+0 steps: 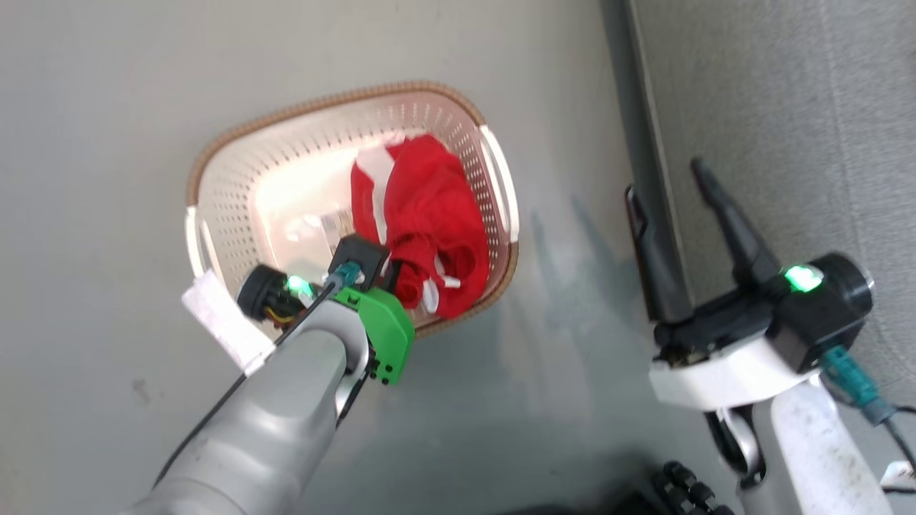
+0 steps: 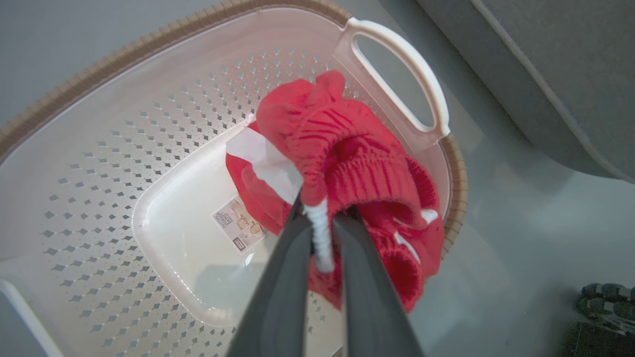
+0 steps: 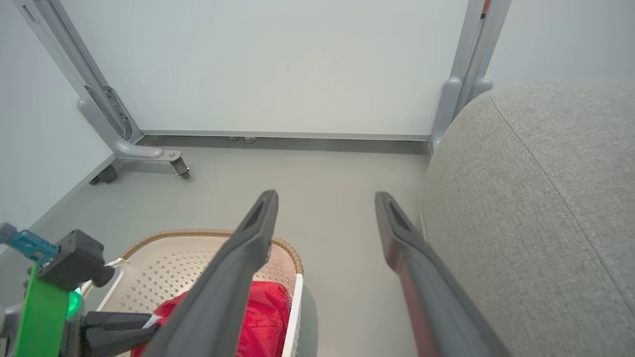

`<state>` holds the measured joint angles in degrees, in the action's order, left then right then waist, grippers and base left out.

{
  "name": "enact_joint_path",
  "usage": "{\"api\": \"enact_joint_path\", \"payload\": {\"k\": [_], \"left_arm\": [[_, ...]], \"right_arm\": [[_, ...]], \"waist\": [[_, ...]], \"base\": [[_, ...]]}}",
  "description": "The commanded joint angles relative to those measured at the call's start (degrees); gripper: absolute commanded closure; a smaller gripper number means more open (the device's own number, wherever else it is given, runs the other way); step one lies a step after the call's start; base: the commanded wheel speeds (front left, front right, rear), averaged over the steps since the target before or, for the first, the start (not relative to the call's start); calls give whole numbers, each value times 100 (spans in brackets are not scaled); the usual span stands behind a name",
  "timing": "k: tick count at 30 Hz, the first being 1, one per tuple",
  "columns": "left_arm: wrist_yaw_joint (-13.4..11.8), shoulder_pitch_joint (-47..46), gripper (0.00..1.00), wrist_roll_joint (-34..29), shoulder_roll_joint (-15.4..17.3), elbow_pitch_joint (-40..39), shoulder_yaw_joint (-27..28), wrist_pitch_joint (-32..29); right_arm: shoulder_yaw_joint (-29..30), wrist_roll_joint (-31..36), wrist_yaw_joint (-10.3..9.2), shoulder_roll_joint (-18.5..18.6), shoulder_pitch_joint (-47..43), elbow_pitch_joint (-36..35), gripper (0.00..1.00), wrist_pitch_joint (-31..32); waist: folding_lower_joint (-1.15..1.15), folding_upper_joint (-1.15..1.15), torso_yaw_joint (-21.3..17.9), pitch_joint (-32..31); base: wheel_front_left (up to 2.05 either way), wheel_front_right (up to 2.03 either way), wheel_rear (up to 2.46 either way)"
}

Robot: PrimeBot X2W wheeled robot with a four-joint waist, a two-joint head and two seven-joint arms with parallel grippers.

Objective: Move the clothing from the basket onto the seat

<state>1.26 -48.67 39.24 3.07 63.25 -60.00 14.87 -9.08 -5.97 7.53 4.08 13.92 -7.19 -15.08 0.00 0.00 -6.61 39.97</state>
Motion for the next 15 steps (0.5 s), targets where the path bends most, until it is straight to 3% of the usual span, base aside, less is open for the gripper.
{"api": "enact_joint_path", "payload": {"k": [1,9,15], "left_arm": [[-71,262,100,58,70,-188,153,36],[-407,1395,100,-35,467,-1476,1070,35],[-570,1973,100,-254,678,-2234,1493,35]], "right_arm": [[-72,49,-7,30,-279,96,0,-14],[-406,53,-7,117,-1083,435,0,-14],[-542,12,-7,131,-1455,568,0,-13]], "waist": [[0,0,80,-1559],[0,0,-66,-3081],[0,0,-72,-3737]], "base": [[0,0,0],[0,0,0],[0,0,0]]}}
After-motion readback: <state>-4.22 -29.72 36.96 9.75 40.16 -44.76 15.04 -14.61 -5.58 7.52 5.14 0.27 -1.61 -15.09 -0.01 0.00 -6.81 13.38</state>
